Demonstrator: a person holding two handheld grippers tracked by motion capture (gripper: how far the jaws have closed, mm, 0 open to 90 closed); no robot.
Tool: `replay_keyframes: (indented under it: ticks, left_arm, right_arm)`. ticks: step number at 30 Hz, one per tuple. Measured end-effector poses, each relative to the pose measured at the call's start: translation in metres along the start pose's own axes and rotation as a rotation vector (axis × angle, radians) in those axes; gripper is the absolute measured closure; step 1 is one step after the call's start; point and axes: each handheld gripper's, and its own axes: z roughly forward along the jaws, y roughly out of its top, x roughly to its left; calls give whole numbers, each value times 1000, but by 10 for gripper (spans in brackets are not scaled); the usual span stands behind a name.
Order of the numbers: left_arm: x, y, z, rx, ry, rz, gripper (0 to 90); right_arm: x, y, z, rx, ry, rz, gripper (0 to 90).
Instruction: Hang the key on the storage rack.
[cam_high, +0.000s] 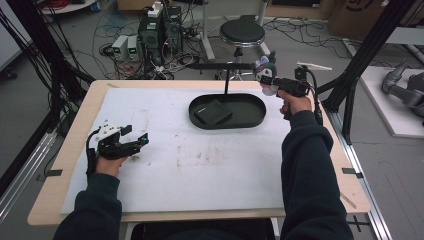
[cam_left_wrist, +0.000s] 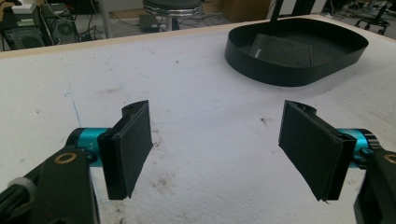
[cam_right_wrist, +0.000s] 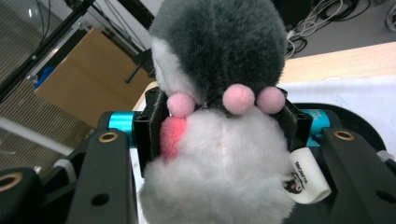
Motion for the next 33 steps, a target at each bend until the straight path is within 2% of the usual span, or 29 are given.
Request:
replay_keyframes:
  ticks: [7, 13, 18, 21, 23, 29, 31, 33]
  left_arm:
    - [0, 0, 0, -1, -1, -1, 255]
    - [1, 0, 0, -4, -1, -2, 256]
    - [1, 0, 0, -4, -2, -3, 256]
    - [0, 0, 0, -4, -2, -2, 256]
    - [0, 0, 0, -4, -3, -1, 256]
    - [0, 0, 0, -4, -3, -1, 258]
    - [1, 0, 0, -2, -4, 0, 258]
    - [0, 0, 0, -4, -4, -1, 258]
  right_arm:
    - [-3, 1, 5, -84, -15, 33, 461]
    - [-2, 1, 4, -101, -37, 42, 459]
    - [-2, 1, 3, -112, -54, 25, 458]
    - [-2, 1, 1, -111, -102, -9, 454]
    - [0, 1, 1, -101, -151, -43, 452]
    - [5, 0, 0, -98, -232, -139, 452]
    - [6, 1, 0, -96, -238, -158, 452]
    - [5, 1, -1, -99, -236, -158, 450]
